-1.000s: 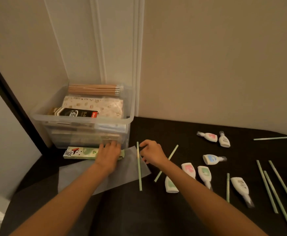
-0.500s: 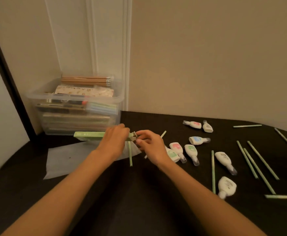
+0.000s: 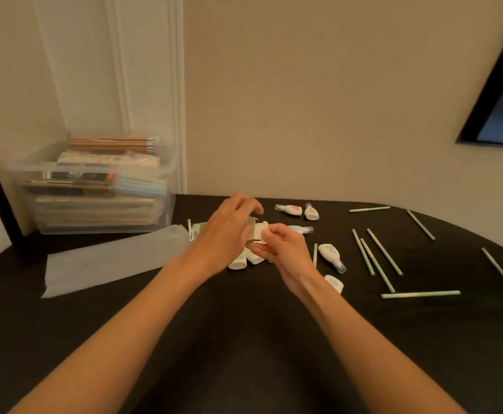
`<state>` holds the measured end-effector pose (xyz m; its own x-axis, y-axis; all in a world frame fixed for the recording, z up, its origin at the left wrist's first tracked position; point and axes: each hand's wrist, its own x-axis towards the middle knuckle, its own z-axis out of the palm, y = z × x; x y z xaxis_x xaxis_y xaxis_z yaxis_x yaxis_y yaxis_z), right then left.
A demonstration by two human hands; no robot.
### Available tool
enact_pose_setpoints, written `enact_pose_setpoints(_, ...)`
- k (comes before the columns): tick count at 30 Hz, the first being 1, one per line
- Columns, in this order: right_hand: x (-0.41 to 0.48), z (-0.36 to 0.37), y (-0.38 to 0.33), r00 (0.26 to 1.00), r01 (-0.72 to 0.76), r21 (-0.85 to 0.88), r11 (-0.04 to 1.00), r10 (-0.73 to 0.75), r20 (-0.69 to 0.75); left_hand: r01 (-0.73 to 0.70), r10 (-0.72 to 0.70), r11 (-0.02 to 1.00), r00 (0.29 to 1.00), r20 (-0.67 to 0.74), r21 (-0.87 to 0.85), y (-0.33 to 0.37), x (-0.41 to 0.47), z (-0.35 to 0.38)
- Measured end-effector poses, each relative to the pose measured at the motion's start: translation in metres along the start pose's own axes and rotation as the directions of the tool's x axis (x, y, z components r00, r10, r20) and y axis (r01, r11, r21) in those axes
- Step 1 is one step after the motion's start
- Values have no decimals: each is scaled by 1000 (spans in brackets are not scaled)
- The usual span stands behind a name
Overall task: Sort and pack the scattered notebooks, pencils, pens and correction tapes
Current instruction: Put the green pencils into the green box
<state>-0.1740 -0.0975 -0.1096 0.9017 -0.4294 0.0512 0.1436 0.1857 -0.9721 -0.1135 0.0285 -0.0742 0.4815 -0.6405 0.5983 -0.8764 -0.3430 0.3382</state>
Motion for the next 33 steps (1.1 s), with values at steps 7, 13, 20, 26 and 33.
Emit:
enact_pose_setpoints(7, -6, 0, 1, 992, -18, 128, 992, 2, 125, 25, -21, 992, 999, -37, 124, 2, -10, -1)
enact_pose_setpoints(13, -5, -6, 0, 992, -6, 124, 992, -10, 129, 28, -41, 988, 995, 87, 151, 0, -9, -2)
enact_pose_setpoints(20, 0, -9, 1, 984, -37, 221, 975, -3, 179, -45, 25, 988, 990, 138, 149, -2, -10, -2)
enact_pose_setpoints(26, 7, -10, 3, 972, -104, 248, 963, 45, 232, -54, 39, 987, 994, 100, 154, -12, -8, 4)
enact_pose_setpoints(33, 18, -8, 8, 964, -116, 239, 964, 52, 262, 56, -62, 996, 994, 90, 69, -22, 0, 8)
